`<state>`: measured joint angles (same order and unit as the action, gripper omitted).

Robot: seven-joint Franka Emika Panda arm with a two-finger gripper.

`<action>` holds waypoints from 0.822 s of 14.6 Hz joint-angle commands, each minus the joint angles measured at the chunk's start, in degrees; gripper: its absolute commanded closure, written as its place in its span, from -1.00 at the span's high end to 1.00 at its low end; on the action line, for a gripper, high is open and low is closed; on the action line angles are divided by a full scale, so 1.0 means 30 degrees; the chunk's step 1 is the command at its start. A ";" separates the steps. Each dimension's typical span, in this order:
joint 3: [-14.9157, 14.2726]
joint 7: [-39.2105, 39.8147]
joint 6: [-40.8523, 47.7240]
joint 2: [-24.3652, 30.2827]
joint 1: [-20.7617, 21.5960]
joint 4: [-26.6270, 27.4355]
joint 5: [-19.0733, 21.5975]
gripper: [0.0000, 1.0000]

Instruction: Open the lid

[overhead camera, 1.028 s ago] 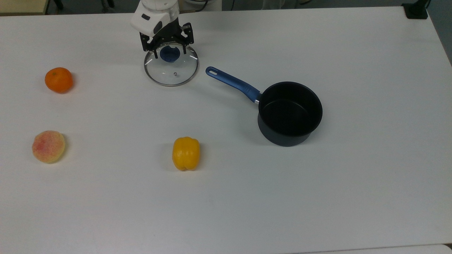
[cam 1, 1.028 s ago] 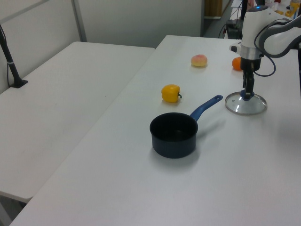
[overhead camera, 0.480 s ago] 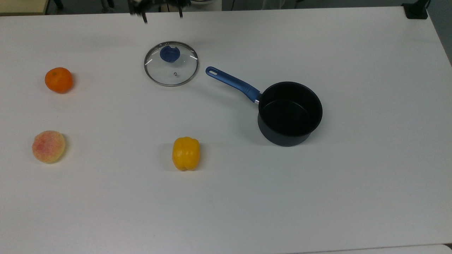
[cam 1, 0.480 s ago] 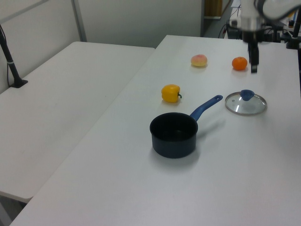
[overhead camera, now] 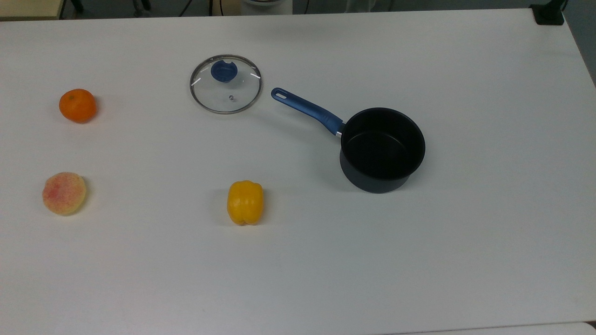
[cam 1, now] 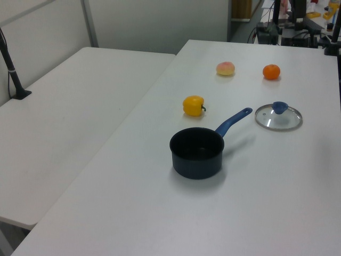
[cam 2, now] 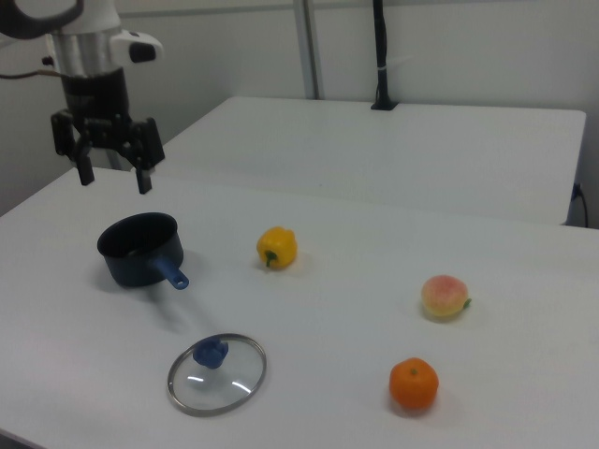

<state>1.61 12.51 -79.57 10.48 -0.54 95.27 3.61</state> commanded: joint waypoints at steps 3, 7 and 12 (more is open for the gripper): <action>0.0810 -0.1386 -0.1564 -0.1648 -0.0348 -0.0908 0.0614 1.00; 0.0314 -0.1357 -0.3974 -0.2322 0.0150 -0.0673 0.0584 1.00; -0.1680 -0.1327 -0.5996 -0.2674 0.1851 -0.0204 0.0349 1.00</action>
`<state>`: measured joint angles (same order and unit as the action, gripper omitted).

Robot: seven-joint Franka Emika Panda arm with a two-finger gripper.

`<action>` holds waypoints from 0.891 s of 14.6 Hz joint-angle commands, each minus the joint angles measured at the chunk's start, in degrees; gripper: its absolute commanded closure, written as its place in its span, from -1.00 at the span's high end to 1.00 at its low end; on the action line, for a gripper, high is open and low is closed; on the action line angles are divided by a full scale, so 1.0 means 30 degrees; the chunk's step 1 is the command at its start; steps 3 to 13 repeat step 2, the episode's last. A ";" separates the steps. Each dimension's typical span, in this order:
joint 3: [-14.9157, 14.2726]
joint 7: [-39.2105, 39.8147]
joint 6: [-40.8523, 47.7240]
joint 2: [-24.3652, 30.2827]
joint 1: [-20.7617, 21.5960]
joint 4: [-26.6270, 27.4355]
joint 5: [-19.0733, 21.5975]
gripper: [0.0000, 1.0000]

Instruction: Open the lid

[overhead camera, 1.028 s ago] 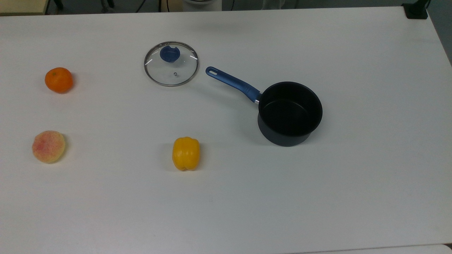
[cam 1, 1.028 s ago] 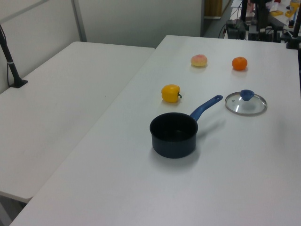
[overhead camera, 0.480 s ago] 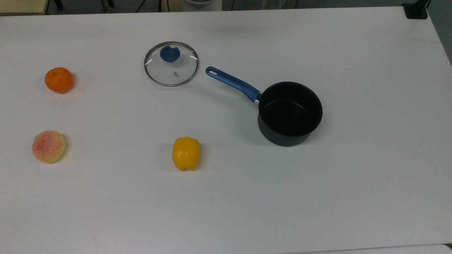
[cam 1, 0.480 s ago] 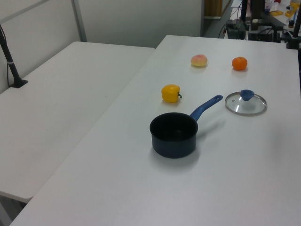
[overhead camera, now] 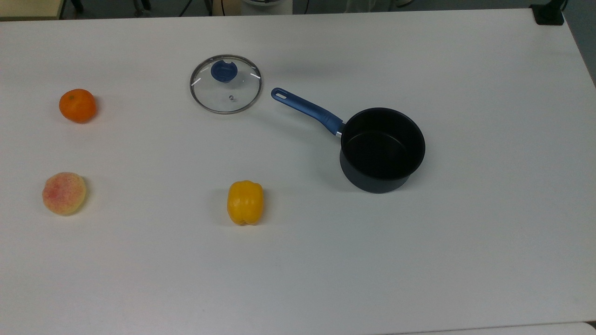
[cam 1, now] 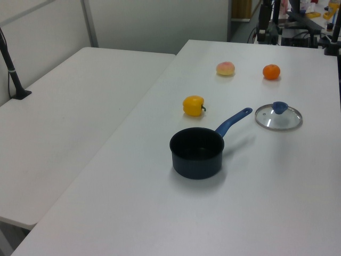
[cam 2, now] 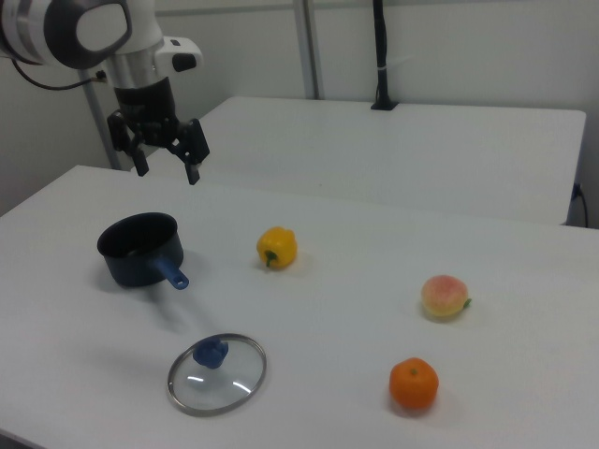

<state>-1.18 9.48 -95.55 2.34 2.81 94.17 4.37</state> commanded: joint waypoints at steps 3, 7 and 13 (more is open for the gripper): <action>-0.0749 -0.0348 -0.0698 0.0012 0.0732 0.0193 0.0066 1.00; -0.0749 -0.0348 -0.0698 0.0012 0.0732 0.0193 0.0066 1.00; -0.0749 -0.0348 -0.0698 0.0012 0.0732 0.0193 0.0066 1.00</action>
